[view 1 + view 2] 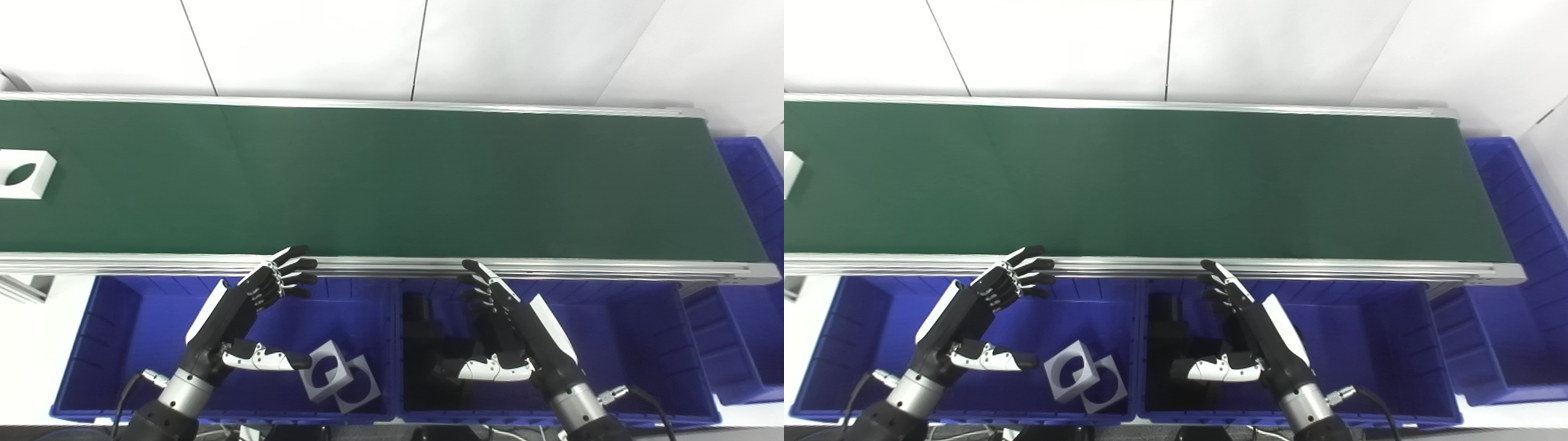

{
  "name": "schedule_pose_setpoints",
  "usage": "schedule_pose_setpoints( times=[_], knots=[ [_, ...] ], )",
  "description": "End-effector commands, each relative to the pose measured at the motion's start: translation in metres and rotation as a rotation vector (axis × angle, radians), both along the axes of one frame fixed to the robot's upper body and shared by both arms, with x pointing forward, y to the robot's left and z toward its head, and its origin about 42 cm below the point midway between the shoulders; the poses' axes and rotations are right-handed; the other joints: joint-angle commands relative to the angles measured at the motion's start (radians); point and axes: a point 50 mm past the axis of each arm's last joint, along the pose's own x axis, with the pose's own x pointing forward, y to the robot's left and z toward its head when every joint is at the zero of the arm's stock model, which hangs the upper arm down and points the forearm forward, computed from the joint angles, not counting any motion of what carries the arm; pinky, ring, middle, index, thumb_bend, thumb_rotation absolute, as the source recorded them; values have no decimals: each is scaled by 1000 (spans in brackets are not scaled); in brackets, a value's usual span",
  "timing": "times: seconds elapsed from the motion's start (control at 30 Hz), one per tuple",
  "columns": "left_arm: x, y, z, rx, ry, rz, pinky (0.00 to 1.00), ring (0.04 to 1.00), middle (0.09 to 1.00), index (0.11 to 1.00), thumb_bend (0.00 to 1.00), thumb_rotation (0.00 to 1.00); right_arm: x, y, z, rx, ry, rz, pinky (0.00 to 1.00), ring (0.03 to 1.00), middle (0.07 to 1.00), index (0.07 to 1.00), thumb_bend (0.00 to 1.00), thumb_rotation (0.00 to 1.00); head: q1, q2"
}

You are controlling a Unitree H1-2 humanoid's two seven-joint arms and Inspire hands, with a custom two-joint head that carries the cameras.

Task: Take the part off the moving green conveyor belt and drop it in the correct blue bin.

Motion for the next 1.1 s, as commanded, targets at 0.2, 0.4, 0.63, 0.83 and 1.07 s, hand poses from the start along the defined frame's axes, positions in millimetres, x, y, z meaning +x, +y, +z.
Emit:
schedule_pose_setpoints(
  times=[0.2,0.4,0.63,0.83,1.07],
  knots=[
    [1,3,9,-3,-64,-12,680,754,825,883,845,219,0,3,12,29,-77,12,738,817,865,935,881,278,2,-2],
    [-1,0,5,-14,-51,0,666,751,825,878,846,218,-1,1,7,19,-80,9,729,820,864,931,883,270,99,-42],
    [-7,-10,-2,-4,-27,-2,667,752,821,874,859,253,-6,-6,10,32,-96,16,720,814,858,930,860,172,314,-140],
    [-6,-20,-8,22,-15,-7,660,737,814,858,875,267,-9,-12,10,23,-103,10,692,802,866,921,870,122,388,-202],
    [-6,-25,-13,26,-2,0,638,723,801,842,908,280,-13,-15,9,2,-58,-3,752,838,890,937,890,153,387,-231]
  ],
)
